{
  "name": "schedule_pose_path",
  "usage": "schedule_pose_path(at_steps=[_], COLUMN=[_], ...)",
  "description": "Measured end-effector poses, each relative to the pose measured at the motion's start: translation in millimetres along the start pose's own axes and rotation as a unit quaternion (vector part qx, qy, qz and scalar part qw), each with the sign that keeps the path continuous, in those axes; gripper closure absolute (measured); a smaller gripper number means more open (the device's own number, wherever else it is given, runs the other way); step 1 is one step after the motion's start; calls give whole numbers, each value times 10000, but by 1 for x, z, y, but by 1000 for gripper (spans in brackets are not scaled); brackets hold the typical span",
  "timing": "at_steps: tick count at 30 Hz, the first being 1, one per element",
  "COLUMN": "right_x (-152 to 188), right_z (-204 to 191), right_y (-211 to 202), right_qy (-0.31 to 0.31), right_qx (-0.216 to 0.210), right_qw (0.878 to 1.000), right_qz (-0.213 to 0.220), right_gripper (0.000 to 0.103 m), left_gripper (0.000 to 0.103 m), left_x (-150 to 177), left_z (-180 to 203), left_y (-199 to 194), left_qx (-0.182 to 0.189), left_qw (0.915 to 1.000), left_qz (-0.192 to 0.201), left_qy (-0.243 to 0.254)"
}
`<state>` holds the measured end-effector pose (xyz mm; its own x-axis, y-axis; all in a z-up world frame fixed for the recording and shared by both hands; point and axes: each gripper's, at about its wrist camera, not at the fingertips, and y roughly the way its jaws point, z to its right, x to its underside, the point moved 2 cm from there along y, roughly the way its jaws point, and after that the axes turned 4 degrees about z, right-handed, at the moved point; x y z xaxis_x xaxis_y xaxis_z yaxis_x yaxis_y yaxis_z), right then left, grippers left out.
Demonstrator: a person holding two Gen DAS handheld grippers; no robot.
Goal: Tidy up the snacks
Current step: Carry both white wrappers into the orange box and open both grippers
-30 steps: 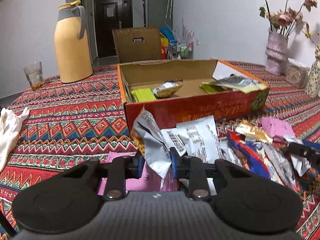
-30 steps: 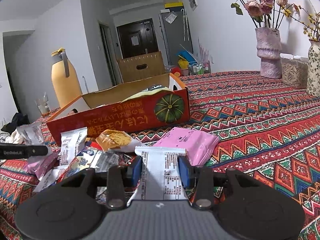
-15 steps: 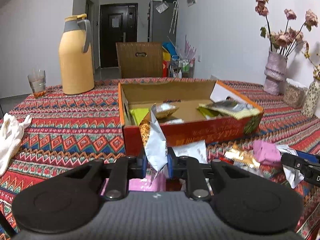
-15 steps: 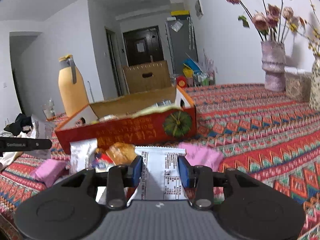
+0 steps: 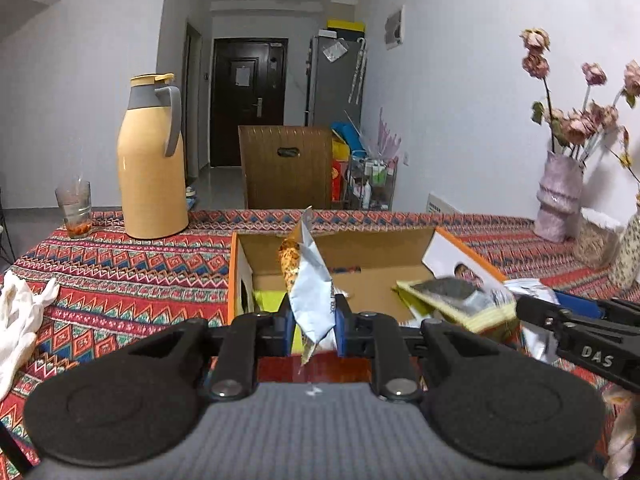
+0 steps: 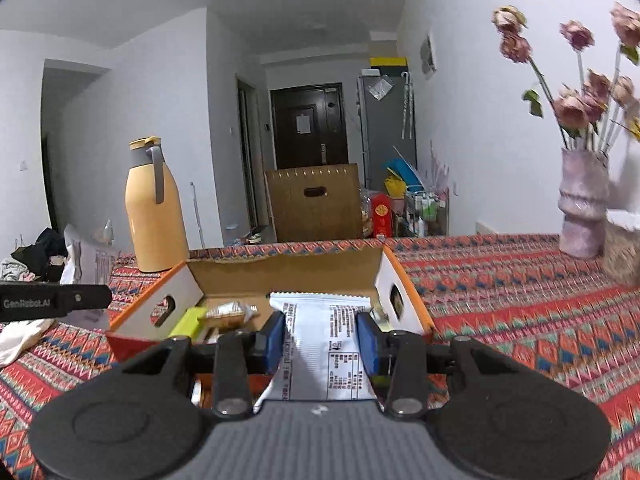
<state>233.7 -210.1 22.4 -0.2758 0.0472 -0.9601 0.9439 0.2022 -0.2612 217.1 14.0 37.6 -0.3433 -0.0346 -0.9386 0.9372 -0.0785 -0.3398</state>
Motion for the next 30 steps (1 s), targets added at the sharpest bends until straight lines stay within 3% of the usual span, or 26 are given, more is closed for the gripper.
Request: schedule_pose_path(at_steps=[13, 21, 23, 25, 26, 27, 29, 30], right_x=[-17, 0, 0, 1, 1, 1, -1, -1], right_z=[-6, 0, 0, 1, 2, 3, 4, 5], right_y=[79, 100, 101, 100, 99, 98, 94, 93], right_qy=[-29, -4, 12, 42, 55, 63, 113, 129], right_qx=[-49, -31, -33, -33, -21, -10, -34, -28], right_qw=[9999, 9996, 9995, 9992, 9992, 9993, 9994, 9994], right_qz=[-127, -270, -326, -397, -387, -375, -336, -307], right_gripper=[65, 64, 62, 42, 27, 19, 14, 7], left_gripper=[84, 84, 84, 81, 73, 67, 33, 16], left_x=[-19, 3, 6, 6, 6, 5, 4, 3], left_z=[6, 6, 2, -2, -4, -5, -7, -7], left_y=[65, 96, 99, 98, 96, 94, 87, 84], left_qx=[-443, -465, -478, -495, -505, -497, -535, -600], left_qw=[9982, 9976, 9968, 9962, 9960, 9960, 9962, 9961], left_qz=[-70, -394, -500, -525, -508, -465, -319, -236], left_qy=[-393, -322, -412, -485, -531, -571, -609, -607])
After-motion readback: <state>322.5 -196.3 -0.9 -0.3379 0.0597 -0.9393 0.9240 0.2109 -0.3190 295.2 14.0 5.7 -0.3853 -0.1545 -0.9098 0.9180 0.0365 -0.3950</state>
